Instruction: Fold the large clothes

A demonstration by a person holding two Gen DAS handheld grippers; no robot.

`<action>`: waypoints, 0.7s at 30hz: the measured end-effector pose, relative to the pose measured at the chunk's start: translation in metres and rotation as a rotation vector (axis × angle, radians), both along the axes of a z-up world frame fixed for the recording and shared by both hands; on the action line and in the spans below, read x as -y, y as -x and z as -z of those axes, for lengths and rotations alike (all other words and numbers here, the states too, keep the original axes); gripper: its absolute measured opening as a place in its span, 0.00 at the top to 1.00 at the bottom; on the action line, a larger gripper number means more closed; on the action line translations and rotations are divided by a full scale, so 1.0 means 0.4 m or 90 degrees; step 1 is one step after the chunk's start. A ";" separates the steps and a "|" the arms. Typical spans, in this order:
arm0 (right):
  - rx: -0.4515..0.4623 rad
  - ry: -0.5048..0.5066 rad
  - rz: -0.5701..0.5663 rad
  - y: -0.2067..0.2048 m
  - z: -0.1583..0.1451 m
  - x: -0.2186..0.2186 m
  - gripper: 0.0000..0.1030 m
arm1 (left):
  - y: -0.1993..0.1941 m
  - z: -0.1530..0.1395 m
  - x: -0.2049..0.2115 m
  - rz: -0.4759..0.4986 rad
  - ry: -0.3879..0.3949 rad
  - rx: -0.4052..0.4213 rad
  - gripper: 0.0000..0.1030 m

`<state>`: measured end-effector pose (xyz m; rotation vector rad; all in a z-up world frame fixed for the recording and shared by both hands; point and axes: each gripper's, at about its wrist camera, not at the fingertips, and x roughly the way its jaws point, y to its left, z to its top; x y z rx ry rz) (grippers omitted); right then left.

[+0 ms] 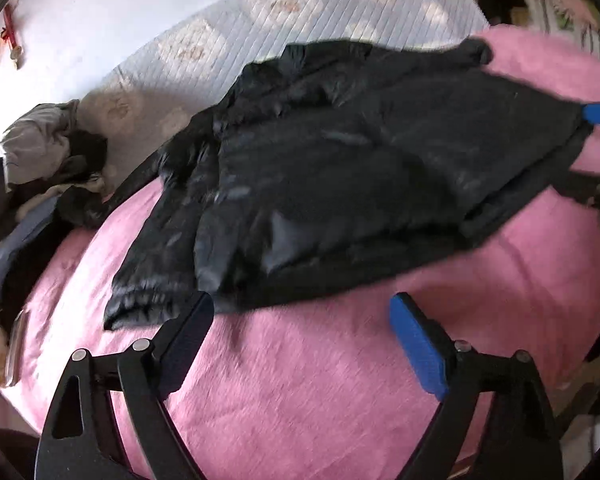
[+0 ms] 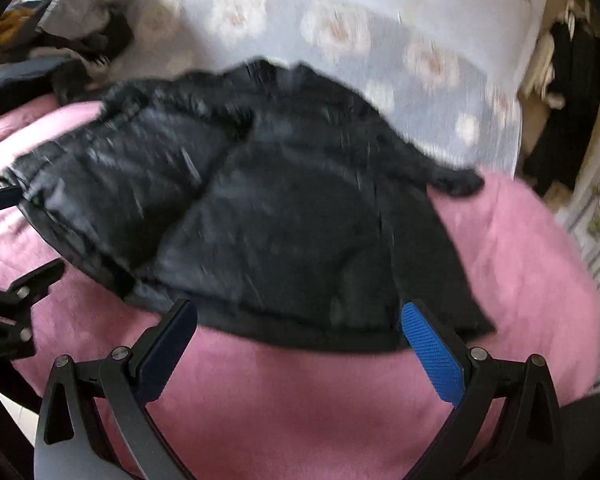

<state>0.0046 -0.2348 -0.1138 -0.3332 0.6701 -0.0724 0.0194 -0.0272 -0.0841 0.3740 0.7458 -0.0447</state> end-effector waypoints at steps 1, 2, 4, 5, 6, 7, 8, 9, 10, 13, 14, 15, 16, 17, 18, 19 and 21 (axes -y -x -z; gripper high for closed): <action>-0.011 0.006 -0.001 -0.002 0.007 0.001 0.00 | -0.003 0.000 -0.010 -0.008 0.021 -0.006 0.12; -0.024 0.018 -0.004 -0.006 0.014 -0.002 0.00 | -0.008 -0.002 -0.019 -0.019 0.041 -0.015 0.11; -0.043 0.047 -0.010 -0.012 0.026 -0.012 0.00 | -0.024 -0.005 -0.040 -0.041 0.071 -0.026 0.11; -0.048 0.052 -0.009 -0.014 0.028 -0.017 0.00 | -0.030 -0.005 -0.047 -0.049 0.072 -0.026 0.11; -0.057 0.054 0.001 -0.020 0.034 -0.016 0.00 | -0.036 -0.004 -0.051 -0.058 0.064 -0.024 0.11; -0.073 0.051 0.018 -0.029 0.042 -0.013 0.00 | -0.039 -0.002 -0.054 -0.060 0.058 -0.022 0.11; -0.082 0.047 0.021 -0.031 0.042 -0.011 0.00 | -0.044 -0.004 -0.052 -0.058 0.054 -0.022 0.11; -0.082 0.042 0.020 -0.031 0.042 -0.006 0.00 | -0.047 -0.005 -0.051 -0.056 0.047 -0.020 0.11; -0.082 0.044 0.018 -0.034 0.044 -0.003 0.00 | -0.052 -0.004 -0.050 -0.056 0.041 -0.016 0.11; -0.056 0.056 0.044 -0.059 0.039 0.006 0.00 | -0.070 -0.004 -0.040 -0.038 0.020 -0.010 0.21; -0.041 0.062 0.062 -0.067 0.034 0.008 0.00 | -0.074 -0.009 -0.033 -0.032 0.007 -0.005 0.30; -0.026 0.068 0.078 -0.075 0.028 0.014 0.00 | -0.083 -0.015 -0.025 -0.038 -0.021 0.007 0.34; -0.012 0.079 0.096 -0.086 0.022 0.020 0.00 | -0.088 -0.021 -0.018 -0.050 -0.059 0.026 0.34; -0.009 0.087 0.102 -0.090 0.018 0.020 0.00 | -0.092 -0.028 -0.011 -0.058 -0.096 0.049 0.34; -0.009 0.095 0.093 -0.097 0.008 0.022 0.01 | -0.094 -0.039 -0.005 -0.057 -0.130 0.071 0.34; -0.010 0.103 0.072 -0.104 -0.005 0.021 0.03 | -0.096 -0.051 -0.003 -0.052 -0.147 0.080 0.34; -0.008 0.120 0.038 -0.118 -0.043 0.019 0.07 | -0.111 -0.076 -0.003 -0.030 -0.171 0.076 0.27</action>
